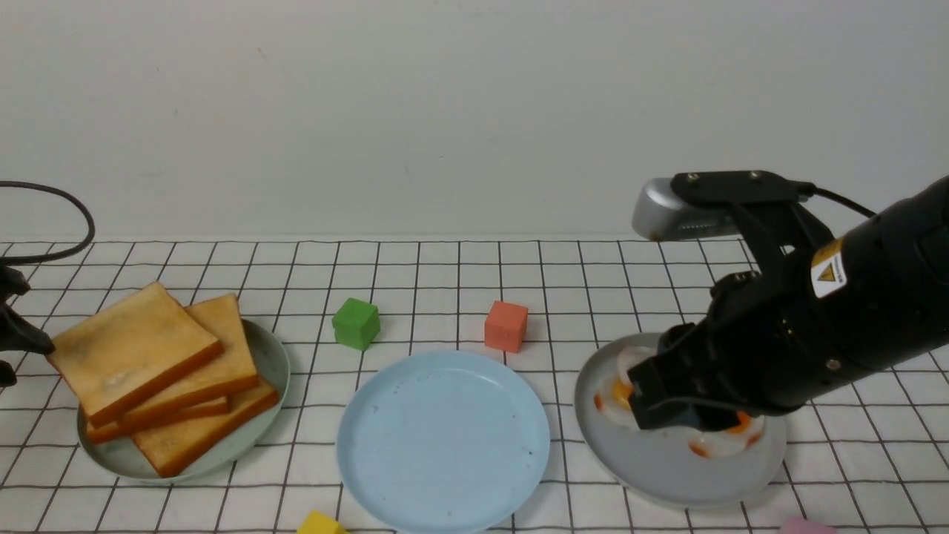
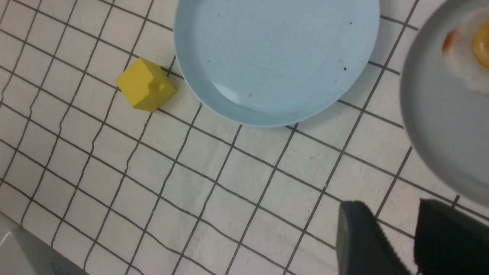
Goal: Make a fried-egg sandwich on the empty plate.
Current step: Use the left arm to grab a slice of bread
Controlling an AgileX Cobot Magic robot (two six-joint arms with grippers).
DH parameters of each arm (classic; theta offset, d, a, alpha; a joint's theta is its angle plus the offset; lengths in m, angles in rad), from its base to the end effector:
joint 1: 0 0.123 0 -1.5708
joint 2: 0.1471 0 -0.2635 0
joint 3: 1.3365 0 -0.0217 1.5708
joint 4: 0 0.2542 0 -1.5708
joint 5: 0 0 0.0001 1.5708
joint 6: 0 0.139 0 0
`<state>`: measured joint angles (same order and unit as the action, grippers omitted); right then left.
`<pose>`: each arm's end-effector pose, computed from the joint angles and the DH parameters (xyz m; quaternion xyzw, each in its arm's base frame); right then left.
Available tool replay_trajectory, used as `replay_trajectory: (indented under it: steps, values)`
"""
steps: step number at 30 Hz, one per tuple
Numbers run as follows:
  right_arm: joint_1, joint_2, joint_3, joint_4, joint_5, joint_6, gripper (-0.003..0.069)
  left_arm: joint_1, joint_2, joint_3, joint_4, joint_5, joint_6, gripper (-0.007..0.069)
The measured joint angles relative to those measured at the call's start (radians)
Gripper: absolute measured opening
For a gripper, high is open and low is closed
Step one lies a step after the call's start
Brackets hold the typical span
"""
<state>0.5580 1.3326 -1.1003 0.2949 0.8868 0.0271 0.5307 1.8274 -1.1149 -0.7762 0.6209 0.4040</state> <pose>0.2401 0.1868 0.2554 -0.1930 0.9356 0.2047 0.2133 0.3565 0.1435 0.1211 -0.3255 0.8947 -0.1710 0.2538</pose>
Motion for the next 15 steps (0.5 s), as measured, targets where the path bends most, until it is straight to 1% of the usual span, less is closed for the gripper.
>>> replay_trajectory:
  steps: [8, 13, 15]
  values:
    - [0.0, 0.0, 0.0, 0.001, 0.0, 0.0, 0.0241, 0.0, 0.019, -0.001, -0.112, -0.001, 0.075, 0.0363]
    - [0.0, 0.0, 0.0, 0.002, 0.0, -0.001, 0.0241, 0.0, 0.019, -0.001, -0.129, 0.011, 0.083, 0.0365]
    - [0.0, 0.0, 0.0, 0.002, 0.0, -0.001, 0.0241, 0.0, 0.019, -0.001, -0.129, 0.018, 0.088, 0.0377]
